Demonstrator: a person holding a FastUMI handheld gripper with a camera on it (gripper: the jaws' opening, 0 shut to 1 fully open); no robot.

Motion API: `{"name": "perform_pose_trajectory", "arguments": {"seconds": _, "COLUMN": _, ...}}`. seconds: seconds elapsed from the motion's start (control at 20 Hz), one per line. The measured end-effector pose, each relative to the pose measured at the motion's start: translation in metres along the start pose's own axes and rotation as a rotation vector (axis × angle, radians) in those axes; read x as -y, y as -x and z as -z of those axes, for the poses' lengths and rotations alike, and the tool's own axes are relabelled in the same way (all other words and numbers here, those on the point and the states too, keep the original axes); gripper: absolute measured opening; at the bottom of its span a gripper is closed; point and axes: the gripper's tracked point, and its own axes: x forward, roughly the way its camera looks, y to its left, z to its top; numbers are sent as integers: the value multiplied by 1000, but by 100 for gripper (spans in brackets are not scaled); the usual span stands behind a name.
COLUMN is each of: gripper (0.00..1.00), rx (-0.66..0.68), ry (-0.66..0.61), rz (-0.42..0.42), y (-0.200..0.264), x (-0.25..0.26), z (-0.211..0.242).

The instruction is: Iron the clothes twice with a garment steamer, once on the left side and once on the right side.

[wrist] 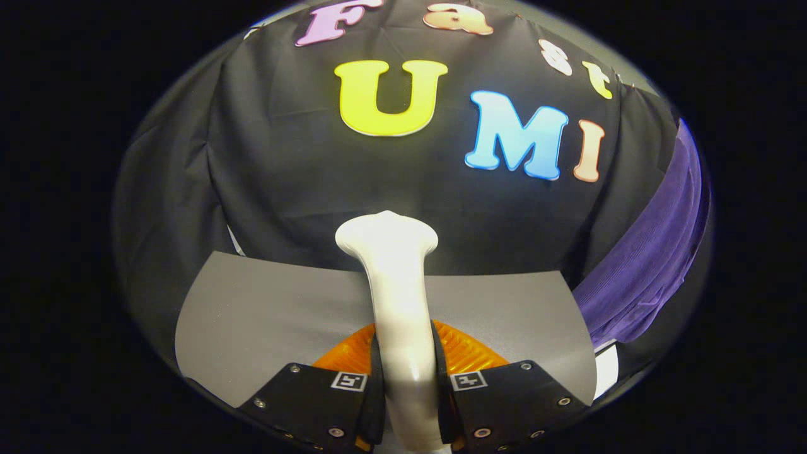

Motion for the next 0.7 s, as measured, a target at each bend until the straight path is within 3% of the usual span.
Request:
{"name": "perform_pose_trajectory", "arguments": {"seconds": 0.2, "gripper": 33, "rx": 155, "ry": -60, "rz": -64, "y": 53, "x": 3, "z": -6}}
{"name": "perform_pose_trajectory", "arguments": {"seconds": 0.7, "gripper": 33, "rx": 398, "ry": 46, "rz": -157, "y": 209, "x": 95, "z": 53}}
